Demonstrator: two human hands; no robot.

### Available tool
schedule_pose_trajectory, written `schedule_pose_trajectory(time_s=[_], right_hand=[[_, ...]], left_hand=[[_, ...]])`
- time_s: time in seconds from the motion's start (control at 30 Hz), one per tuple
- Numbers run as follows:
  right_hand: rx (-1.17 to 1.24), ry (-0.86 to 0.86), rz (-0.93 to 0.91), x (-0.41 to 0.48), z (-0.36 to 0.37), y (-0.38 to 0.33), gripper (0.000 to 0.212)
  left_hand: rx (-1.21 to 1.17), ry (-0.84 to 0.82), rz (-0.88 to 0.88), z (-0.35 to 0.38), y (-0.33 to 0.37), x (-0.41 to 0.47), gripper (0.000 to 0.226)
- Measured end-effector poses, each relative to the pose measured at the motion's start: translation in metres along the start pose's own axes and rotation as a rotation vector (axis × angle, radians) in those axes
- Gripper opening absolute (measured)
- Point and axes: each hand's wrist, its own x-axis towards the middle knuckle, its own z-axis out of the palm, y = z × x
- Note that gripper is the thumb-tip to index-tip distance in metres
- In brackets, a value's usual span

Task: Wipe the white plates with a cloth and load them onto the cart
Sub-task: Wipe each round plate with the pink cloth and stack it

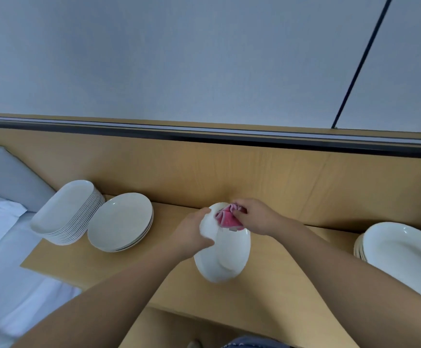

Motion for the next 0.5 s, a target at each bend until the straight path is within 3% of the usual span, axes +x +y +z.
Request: schedule_pose_trajectory(time_s=[0.1, 0.23, 0.4, 0.5], right_hand=[[-0.081, 0.057, 0.102, 0.029, 0.025, -0.003, 0.020], [-0.068, 0.135, 0.141, 0.047, 0.048, -0.007, 0.038], [-0.561, 0.095, 0.037, 0.042, 0.072, 0.001, 0.062], [-0.609, 0.081, 0.048, 0.049, 0.078, 0.003, 0.059]], left_hand=[[-0.014, -0.046, -0.086, -0.006, -0.030, 0.009, 0.086], [-0.054, -0.089, -0.127, -0.010, -0.058, 0.021, 0.089], [-0.055, -0.160, -0.119, -0.013, -0.078, 0.031, 0.088], [-0.080, -0.191, -0.108, -0.013, -0.083, 0.031, 0.092]])
